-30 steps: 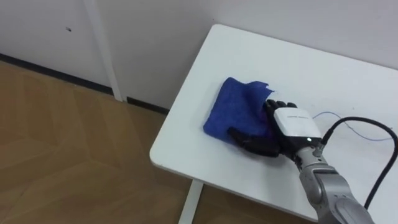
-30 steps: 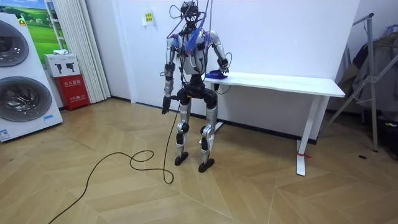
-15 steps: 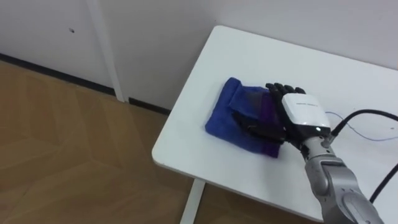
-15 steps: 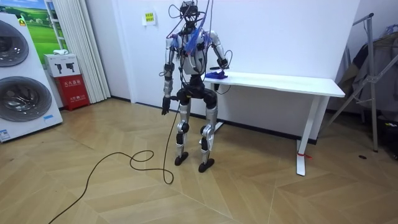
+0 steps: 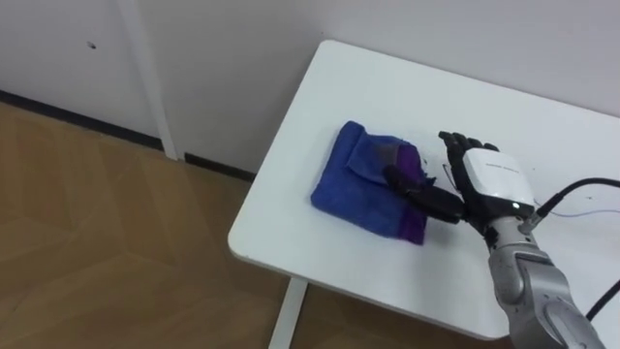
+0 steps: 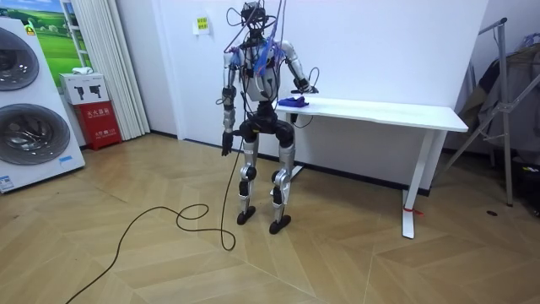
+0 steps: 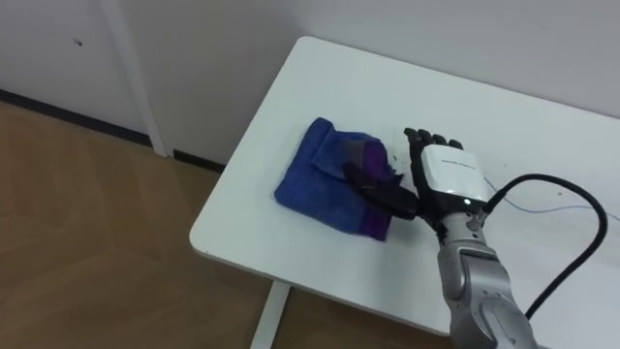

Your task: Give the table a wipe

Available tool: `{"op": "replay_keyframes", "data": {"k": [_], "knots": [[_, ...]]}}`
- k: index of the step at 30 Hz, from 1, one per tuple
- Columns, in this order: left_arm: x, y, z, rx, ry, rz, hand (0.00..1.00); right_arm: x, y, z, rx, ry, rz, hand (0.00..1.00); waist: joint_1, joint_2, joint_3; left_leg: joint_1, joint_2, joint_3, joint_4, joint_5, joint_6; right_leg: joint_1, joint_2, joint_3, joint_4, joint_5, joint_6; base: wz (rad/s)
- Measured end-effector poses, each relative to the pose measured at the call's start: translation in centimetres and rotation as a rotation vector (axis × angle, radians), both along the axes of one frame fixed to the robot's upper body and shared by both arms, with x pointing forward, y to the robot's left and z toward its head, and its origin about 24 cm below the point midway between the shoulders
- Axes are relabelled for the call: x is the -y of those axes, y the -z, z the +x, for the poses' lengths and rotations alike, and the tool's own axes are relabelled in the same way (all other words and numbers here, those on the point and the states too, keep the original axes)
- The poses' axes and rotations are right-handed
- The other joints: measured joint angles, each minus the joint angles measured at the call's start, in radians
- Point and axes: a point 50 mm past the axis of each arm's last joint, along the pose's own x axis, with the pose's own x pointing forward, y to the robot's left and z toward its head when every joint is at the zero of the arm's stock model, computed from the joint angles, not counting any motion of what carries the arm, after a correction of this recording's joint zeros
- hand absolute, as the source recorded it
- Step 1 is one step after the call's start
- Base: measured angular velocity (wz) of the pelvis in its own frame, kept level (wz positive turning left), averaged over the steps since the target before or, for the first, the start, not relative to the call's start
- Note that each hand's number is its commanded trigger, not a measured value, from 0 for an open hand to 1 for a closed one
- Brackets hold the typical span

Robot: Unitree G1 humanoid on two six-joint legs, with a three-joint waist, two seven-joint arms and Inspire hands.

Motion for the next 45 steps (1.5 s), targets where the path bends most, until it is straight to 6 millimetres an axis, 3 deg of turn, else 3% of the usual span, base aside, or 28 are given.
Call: {"op": "replay_keyframes", "data": {"k": [6, 12, 20, 32, 33, 35, 39, 41, 45], "knots": [[0.0, 0.0, -0.1, -0.009, -0.001, 0.001, 0.00, 0.1, 0.2, -0.1, -0.009, 0.002, -0.007, 0.00, 0.009, 0.005, 0.0037, -0.002, 0.000, -0.001, 0.000, 0.000, 0.000, 0.002, 0.001, -0.001, -0.001, 0.000, 0.000, 0.00], [0.0, 0.0, -0.3, -0.018, -0.005, 0.004, 0.00, 0.4, 0.7, -0.2, -0.039, 0.025, -0.024, 0.00, 0.046, 0.009, 0.0055, -0.009, -0.001, -0.002, -0.004, 0.000, 0.000, -0.001, 0.001, -0.003, -0.004, -0.002, 0.003, 0.02], [-0.1, 0.1, -1.2, -0.049, -0.016, -0.002, 0.00, -0.1, 1.1, -0.3, -0.068, 0.002, -0.071, 0.00, 0.074, 0.016, 0.0039, -0.017, -0.003, -0.018, 0.000, 0.000, 0.000, -0.001, -0.001, -0.028, -0.004, -0.003, 0.004, 0.07], [0.0, 0.0, -0.9, -0.035, -0.013, -0.016, 0.00, -1.1, 2.1, -0.6, -0.140, -0.030, -0.082, 0.00, 0.102, 0.020, 0.0041, -0.036, -0.007, -0.038, 0.017, 0.000, 0.001, -0.003, -0.007, -0.056, -0.003, -0.003, 0.004, 0.06], [0.1, 0.0, -0.8, -0.033, -0.007, -0.016, 0.00, -1.1, 2.1, -0.7, -0.140, -0.030, -0.083, 0.00, 0.105, 0.026, 0.0081, -0.038, -0.008, -0.039, 0.018, 0.000, 0.001, -0.006, -0.007, -0.058, -0.004, -0.003, 0.004, 0.05], [0.1, 0.0, -0.6, -0.027, -0.002, -0.016, 0.00, -1.1, 2.1, -0.6, -0.139, -0.031, -0.085, 0.00, 0.107, 0.024, 0.0037, -0.053, -0.008, -0.041, 0.022, 0.000, 0.001, -0.015, -0.007, -0.061, -0.002, -0.003, 0.004, 0.02], [0.1, 0.0, -0.8, -0.030, -0.004, -0.015, 0.00, -1.1, 2.0, -0.6, -0.137, -0.034, -0.111, 0.00, 0.107, 0.030, 0.0055, -0.057, -0.009, -0.043, 0.024, 0.000, 0.001, -0.016, -0.007, -0.063, -0.002, -0.003, 0.004, 0.01], [0.1, 0.0, -0.7, -0.031, -0.004, -0.012, 0.00, -1.2, 2.0, -0.6, -0.148, -0.028, -0.111, 1.00, 0.105, 0.036, 0.0054, -0.060, -0.009, -0.044, 0.025, -0.001, 0.001, -0.016, -0.007, -0.069, -0.003, -0.003, 0.004, 0.05], [0.1, 0.0, -0.8, -0.042, -0.005, -0.009, 0.00, -1.3, 2.0, -0.6, -0.164, -0.027, -0.126, 1.00, 0.105, 0.043, 0.0037, -0.062, -0.008, -0.043, 0.021, -0.001, 0.001, -0.018, -0.007, -0.069, -0.003, -0.003, 0.004, 0.01]]}}
